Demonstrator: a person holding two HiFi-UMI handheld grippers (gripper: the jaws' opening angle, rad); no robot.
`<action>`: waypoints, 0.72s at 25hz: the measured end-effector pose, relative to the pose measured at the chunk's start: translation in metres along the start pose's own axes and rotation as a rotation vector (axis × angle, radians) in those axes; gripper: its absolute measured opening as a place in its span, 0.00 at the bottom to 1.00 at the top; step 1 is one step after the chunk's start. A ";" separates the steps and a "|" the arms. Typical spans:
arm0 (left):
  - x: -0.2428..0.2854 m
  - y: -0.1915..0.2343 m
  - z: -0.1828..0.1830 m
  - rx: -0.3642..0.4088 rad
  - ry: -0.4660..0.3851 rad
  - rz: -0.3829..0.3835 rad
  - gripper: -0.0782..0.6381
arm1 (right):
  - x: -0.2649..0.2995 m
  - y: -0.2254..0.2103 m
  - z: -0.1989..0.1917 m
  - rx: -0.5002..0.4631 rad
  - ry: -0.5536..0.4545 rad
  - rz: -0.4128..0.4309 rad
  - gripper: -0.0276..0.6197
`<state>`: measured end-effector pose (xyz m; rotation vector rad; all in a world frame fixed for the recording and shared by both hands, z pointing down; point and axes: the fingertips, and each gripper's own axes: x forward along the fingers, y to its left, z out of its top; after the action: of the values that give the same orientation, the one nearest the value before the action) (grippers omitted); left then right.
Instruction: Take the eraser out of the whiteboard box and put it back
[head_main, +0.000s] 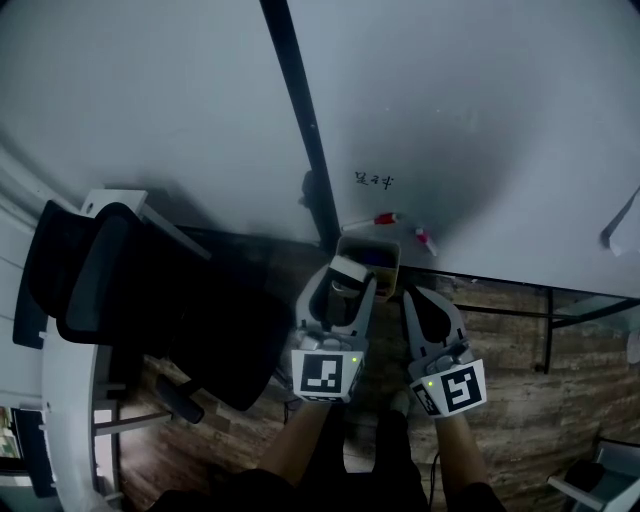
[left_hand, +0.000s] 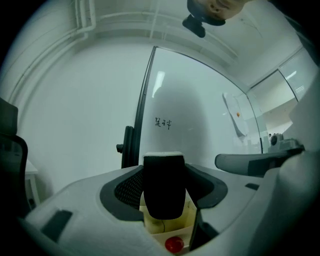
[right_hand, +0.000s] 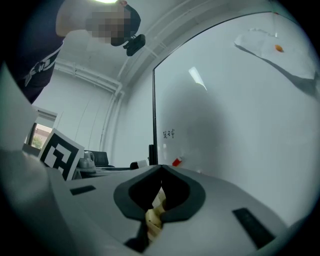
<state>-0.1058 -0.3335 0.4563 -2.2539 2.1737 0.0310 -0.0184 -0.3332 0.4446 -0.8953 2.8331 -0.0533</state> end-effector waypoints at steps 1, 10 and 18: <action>0.001 -0.003 -0.003 0.003 0.005 0.008 0.44 | -0.002 -0.001 -0.001 0.003 0.000 -0.004 0.05; 0.016 -0.025 -0.054 0.044 0.082 0.068 0.44 | -0.020 -0.016 -0.022 0.025 0.024 -0.033 0.05; 0.029 -0.036 -0.083 0.078 0.127 0.102 0.44 | -0.034 -0.028 -0.042 0.049 0.045 -0.049 0.05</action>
<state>-0.0682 -0.3633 0.5387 -2.1580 2.3057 -0.1983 0.0180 -0.3372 0.4939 -0.9645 2.8374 -0.1508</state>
